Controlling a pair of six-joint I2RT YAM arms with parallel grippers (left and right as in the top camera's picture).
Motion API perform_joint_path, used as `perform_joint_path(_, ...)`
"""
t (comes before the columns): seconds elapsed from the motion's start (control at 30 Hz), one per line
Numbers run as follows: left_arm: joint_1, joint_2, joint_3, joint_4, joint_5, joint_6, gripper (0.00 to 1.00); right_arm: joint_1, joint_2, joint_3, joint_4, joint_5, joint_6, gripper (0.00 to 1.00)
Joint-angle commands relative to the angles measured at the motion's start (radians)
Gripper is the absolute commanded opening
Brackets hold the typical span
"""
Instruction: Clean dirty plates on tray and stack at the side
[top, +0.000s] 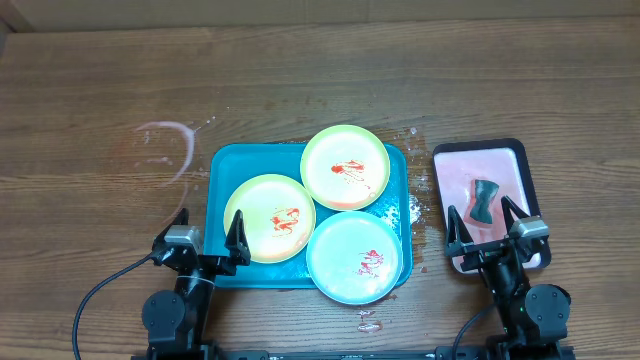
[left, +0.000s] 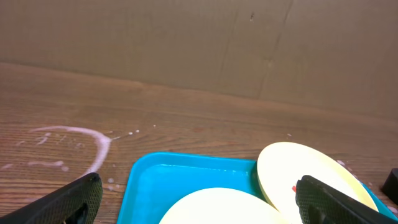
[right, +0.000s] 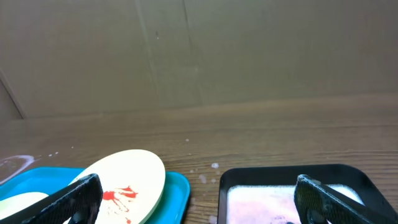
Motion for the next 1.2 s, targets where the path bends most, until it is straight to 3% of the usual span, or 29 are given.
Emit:
perform_joint_path(0.0, 0.006, -0.011, -0.003, -0.002, -0.007, 0.002, 1.00, 0.001, -0.007, -0.010, 0.024, -0.005, -0.004, 1.00)
perform_joint_path(0.17, 0.006, -0.011, -0.003, -0.002, -0.007, 0.002, 0.99, 0.001, -0.003, -0.010, -0.002, -0.007, 0.002, 1.00)
perform_joint_path(0.4, 0.006, -0.011, -0.003, -0.002, -0.007, 0.002, 1.00, 0.001, 0.003, 0.026, -0.022, -0.106, 0.159, 1.00)
perform_joint_path(0.67, 0.006, -0.011, -0.003, -0.002, -0.007, 0.002, 1.00, 0.001, 0.122, 0.282, -0.222, -0.137, 0.128, 1.00)
perform_joint_path(0.87, 0.006, -0.011, -0.003, -0.002, -0.007, 0.002, 1.00, 0.001, 0.451, 0.613, -0.460, -0.138, 0.127, 1.00)
perform_joint_path(1.17, 0.006, -0.011, -0.003, -0.002, -0.007, 0.002, 0.99, 0.001, 1.068, 1.152, -1.035, -0.137, 0.121, 1.00)
